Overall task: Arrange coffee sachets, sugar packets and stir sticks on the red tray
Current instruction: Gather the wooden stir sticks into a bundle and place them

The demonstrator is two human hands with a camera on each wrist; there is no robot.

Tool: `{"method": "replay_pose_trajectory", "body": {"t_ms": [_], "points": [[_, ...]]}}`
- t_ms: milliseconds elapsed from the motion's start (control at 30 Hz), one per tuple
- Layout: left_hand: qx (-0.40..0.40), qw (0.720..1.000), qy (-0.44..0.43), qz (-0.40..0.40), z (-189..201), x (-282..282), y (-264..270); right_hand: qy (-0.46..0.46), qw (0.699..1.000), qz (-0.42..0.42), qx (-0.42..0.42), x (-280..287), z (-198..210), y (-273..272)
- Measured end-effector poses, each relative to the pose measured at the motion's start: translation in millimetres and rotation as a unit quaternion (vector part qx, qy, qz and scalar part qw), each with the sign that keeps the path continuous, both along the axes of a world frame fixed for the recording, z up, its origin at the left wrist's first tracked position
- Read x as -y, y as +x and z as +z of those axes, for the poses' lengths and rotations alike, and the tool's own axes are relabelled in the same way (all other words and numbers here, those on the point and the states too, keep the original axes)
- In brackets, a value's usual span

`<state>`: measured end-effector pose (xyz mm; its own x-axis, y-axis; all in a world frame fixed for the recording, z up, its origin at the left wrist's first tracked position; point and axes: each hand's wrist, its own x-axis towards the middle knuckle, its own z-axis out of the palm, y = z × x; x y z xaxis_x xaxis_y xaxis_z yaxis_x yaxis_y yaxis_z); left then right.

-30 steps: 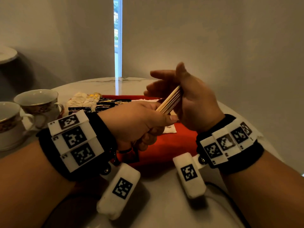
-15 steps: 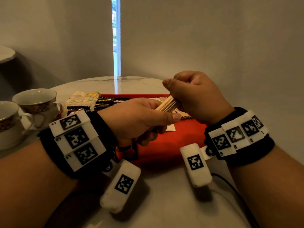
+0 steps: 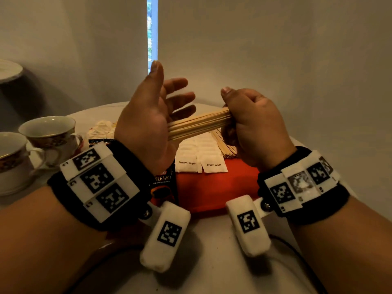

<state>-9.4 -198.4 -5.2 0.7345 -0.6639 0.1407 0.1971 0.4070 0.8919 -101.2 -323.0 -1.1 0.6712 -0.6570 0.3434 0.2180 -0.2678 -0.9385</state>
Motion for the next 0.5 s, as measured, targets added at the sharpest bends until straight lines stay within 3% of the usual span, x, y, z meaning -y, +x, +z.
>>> {"method": "replay_pose_trajectory", "body": {"t_ms": [133,500], "points": [[-0.007,1.0,-0.024,0.007,4.1,-1.5,4.6,-0.025,0.999,0.023,-0.017,-2.8,-0.5,-1.7],[0.018,0.998,-0.041,-0.037,0.5,-2.4,4.2,0.065,0.997,0.051,0.01,-0.1,-6.8,3.5]]}}
